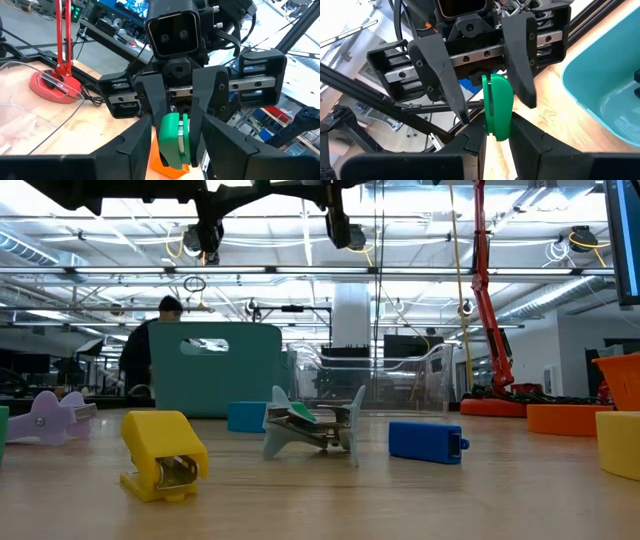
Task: Pick and place Stapler, Stapler remover, tape
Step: Put the right mini green stapler into the blue bin
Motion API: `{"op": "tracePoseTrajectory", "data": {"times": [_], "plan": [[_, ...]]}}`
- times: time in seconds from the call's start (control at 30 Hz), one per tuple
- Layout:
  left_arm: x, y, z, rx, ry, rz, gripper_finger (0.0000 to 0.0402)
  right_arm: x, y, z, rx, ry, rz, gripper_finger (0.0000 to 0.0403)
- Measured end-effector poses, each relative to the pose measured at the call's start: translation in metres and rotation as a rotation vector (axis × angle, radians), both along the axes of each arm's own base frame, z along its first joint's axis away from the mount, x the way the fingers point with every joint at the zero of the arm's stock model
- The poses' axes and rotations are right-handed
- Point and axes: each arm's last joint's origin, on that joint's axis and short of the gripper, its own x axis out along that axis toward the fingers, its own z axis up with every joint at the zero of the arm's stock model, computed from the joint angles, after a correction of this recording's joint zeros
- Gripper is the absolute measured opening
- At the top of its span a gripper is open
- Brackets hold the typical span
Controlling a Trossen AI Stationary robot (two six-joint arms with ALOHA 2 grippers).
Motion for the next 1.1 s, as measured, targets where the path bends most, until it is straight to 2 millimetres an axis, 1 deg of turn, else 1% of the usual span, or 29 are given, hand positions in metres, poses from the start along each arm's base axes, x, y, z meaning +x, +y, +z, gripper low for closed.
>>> {"op": "tracePoseTrajectory", "data": {"times": [0.1,0.33,0.4,0.47,0.6,0.67,0.87,1.1], "plan": [[0.0000,-0.0001,-0.0007,0.001,0.008,0.000,0.0160,0.0001,-0.0004,0.0006,0.000,-0.006,-0.004,0.0059],[-0.0003,-0.0005,0.0006,0.000,-0.007,-0.018,0.0085,-0.0001,0.0006,0.0007,0.006,-0.005,0.011,0.0059],[-0.0003,-0.0005,0.0008,0.001,-0.009,-0.018,0.0072,-0.0003,0.0008,0.0010,0.005,-0.005,0.012,0.0059],[-0.0003,-0.0004,0.0007,0.001,-0.008,-0.016,0.0071,-0.0003,0.0008,0.0009,0.006,-0.005,0.011,0.0059],[-0.0003,-0.0004,0.0007,-0.001,-0.009,-0.014,0.0088,-0.0003,0.0007,0.0009,0.006,-0.005,0.011,0.0059],[-0.0003,-0.0004,0.0007,0.000,-0.009,-0.013,0.0089,-0.0003,0.0007,0.0009,0.006,-0.005,0.010,0.0059],[-0.0003,-0.0001,0.0012,0.005,-0.014,-0.011,0.0061,-0.0003,0.0007,0.0009,0.010,-0.005,0.009,0.0059],[-0.0004,-0.0001,0.0014,0.004,-0.016,-0.009,0.0061,-0.0003,0.0007,0.0009,0.010,-0.005,0.009,0.0059]]}}
